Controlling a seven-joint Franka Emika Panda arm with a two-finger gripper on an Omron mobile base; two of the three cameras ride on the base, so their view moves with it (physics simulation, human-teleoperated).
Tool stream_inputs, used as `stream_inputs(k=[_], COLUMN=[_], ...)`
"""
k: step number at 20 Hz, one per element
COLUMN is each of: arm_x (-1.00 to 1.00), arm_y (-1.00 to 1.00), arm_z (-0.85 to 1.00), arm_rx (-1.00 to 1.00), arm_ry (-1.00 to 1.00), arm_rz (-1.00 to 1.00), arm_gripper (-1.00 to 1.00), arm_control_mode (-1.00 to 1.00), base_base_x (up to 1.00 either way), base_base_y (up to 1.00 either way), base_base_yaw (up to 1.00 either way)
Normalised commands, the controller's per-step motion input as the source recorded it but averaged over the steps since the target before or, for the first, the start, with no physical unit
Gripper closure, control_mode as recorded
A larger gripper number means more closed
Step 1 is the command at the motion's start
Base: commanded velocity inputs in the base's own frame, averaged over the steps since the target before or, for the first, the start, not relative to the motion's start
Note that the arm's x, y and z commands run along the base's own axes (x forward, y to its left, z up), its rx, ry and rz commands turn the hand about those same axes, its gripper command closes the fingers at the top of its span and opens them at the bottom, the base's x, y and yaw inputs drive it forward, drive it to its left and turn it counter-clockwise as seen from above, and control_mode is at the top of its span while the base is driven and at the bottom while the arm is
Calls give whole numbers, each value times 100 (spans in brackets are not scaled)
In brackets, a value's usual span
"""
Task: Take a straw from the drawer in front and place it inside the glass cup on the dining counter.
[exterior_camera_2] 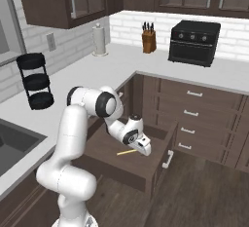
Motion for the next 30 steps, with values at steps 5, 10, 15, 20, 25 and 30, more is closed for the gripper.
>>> stream_inputs(k=[5,10,15,20,25,30], arm_x=[0,0,2,1,0,-2], arm_y=[-8,-1,0,0,0,0], arm_z=[-23,-6,0,0,68,100], arm_rx=[0,0,0,0,0,0], arm_ry=[0,0,0,0,-2,-1], arm_rz=[-5,-5,-6,-6,-2,0], arm_gripper=[100,100,100,100,100,100], arm_control_mode=[-100,-100,-100,-100,-100,-100], base_base_x=[0,0,0,0,0,0], base_base_y=[0,0,0,0,0,0], base_base_yaw=[0,0,0,0,0,0])
